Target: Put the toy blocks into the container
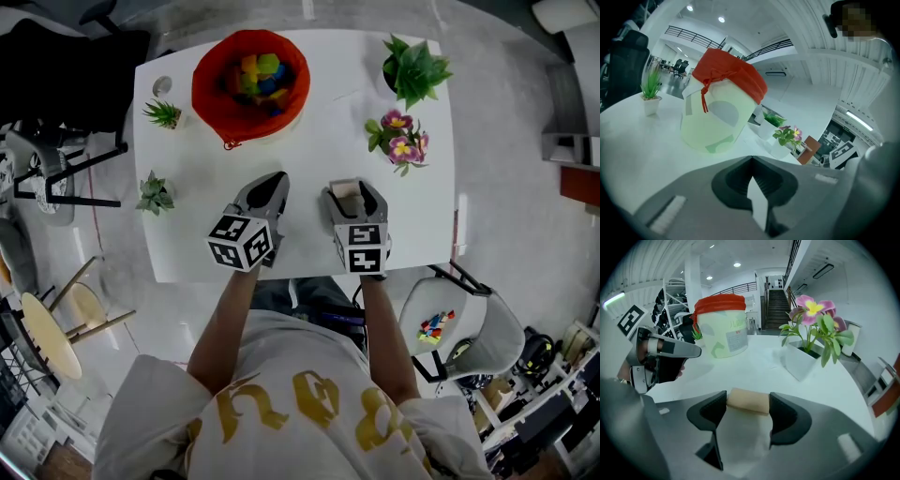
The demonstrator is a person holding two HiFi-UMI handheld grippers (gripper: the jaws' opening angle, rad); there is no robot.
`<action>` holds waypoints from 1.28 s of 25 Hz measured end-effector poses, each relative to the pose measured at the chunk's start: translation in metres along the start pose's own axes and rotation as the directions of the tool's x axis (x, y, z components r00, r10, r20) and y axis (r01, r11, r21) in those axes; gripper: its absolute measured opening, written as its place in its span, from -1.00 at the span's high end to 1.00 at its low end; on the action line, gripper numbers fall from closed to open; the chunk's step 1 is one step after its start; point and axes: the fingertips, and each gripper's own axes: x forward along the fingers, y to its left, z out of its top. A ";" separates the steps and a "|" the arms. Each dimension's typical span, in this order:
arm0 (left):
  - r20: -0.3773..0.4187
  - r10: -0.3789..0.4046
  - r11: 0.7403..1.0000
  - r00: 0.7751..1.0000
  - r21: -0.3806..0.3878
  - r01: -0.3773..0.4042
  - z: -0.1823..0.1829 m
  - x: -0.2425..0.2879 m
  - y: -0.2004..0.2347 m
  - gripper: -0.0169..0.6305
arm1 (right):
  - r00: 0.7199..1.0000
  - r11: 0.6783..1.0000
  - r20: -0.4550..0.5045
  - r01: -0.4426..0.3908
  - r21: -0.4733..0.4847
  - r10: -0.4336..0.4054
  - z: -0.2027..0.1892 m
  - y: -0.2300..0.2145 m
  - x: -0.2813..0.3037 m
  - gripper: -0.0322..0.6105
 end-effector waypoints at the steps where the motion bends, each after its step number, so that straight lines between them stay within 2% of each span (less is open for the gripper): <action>1: 0.004 0.000 1.000 1.000 0.000 0.000 0.001 -0.001 0.000 0.95 | 1.000 1.000 0.005 0.002 -0.001 -0.002 0.002 0.000 -0.001 -0.07; 11: 0.055 0.016 1.000 0.998 0.022 -0.017 0.021 -0.017 0.000 0.95 | 0.998 1.000 0.054 -0.015 0.015 0.014 0.023 0.008 -0.016 -0.07; 21: 0.153 0.046 0.998 0.987 0.043 -0.053 0.062 -0.045 0.001 0.95 | 0.989 0.998 0.140 -0.046 0.033 0.041 0.059 0.017 -0.034 -0.07; 26: 0.187 0.028 0.999 0.982 0.015 -0.032 0.075 -0.054 -0.003 0.95 | 0.981 0.993 0.180 -0.084 0.077 0.069 0.075 0.022 -0.042 -0.07; 32: 0.214 0.015 0.999 0.977 0.033 -0.023 0.091 -0.066 -0.011 0.95 | 0.967 0.991 0.240 -0.110 0.081 0.088 0.101 0.029 -0.054 -0.07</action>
